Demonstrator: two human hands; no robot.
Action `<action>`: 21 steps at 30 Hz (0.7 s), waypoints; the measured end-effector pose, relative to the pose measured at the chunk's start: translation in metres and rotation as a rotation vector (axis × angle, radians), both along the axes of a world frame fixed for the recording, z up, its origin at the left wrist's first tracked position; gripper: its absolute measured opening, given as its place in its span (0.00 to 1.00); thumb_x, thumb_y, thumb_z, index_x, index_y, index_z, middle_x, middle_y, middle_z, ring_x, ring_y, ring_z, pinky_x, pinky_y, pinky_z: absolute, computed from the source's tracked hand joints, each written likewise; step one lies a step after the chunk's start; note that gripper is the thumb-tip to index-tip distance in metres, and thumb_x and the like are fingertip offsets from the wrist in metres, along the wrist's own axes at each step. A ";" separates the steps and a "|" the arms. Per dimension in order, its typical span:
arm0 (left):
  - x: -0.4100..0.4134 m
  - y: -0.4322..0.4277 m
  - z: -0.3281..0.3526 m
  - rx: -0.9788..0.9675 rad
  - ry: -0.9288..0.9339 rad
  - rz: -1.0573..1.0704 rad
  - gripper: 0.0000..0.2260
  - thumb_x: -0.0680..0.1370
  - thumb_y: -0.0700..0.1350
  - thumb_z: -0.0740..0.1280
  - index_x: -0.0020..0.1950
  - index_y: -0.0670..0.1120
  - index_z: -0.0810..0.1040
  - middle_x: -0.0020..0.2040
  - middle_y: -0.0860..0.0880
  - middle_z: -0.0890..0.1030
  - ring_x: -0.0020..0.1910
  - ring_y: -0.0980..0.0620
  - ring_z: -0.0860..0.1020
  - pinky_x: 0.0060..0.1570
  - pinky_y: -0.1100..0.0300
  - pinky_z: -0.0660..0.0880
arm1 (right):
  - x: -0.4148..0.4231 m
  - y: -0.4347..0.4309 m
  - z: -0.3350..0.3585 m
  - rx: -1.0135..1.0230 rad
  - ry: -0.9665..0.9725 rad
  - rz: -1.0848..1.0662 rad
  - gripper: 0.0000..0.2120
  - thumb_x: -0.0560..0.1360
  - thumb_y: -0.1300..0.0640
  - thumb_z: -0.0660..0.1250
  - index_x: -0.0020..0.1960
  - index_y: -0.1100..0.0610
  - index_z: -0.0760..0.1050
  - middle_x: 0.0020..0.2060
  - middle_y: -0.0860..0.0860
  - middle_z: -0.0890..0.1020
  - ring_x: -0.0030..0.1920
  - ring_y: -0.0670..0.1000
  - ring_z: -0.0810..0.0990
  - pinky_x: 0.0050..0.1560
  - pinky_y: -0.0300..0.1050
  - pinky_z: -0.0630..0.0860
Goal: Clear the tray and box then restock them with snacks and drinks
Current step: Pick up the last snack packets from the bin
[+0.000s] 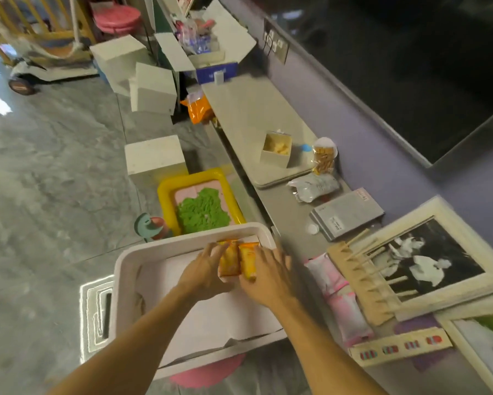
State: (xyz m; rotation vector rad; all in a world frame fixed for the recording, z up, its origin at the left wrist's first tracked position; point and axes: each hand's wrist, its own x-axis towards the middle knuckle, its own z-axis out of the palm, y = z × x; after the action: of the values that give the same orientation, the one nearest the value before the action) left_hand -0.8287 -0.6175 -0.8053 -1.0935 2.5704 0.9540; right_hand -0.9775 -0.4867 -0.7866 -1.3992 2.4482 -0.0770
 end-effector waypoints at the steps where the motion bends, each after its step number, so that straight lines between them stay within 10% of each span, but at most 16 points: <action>1: -0.004 -0.002 -0.015 0.013 0.023 0.003 0.51 0.62 0.69 0.73 0.81 0.60 0.57 0.78 0.48 0.63 0.69 0.41 0.75 0.60 0.45 0.79 | 0.003 -0.004 -0.013 0.001 0.041 0.002 0.35 0.75 0.34 0.65 0.77 0.50 0.67 0.72 0.53 0.76 0.73 0.60 0.70 0.74 0.63 0.65; 13: -0.016 0.010 -0.039 0.010 0.199 0.135 0.39 0.64 0.44 0.82 0.72 0.51 0.70 0.75 0.43 0.60 0.59 0.35 0.80 0.51 0.50 0.80 | 0.020 -0.016 -0.057 0.041 0.197 -0.070 0.34 0.70 0.56 0.82 0.73 0.48 0.74 0.62 0.59 0.82 0.63 0.62 0.80 0.73 0.69 0.65; 21: 0.003 -0.007 0.062 0.046 0.245 0.115 0.39 0.65 0.52 0.81 0.73 0.54 0.71 0.69 0.52 0.74 0.59 0.44 0.80 0.56 0.47 0.79 | 0.023 -0.009 0.038 -0.216 -0.049 -0.165 0.34 0.76 0.49 0.75 0.80 0.48 0.69 0.73 0.55 0.74 0.69 0.60 0.75 0.63 0.57 0.80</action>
State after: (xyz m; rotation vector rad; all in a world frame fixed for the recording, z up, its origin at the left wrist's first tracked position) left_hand -0.8253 -0.6246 -0.7430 -1.1894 2.6824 1.2399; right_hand -0.9540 -0.4958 -0.7489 -1.2568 2.5716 -0.4192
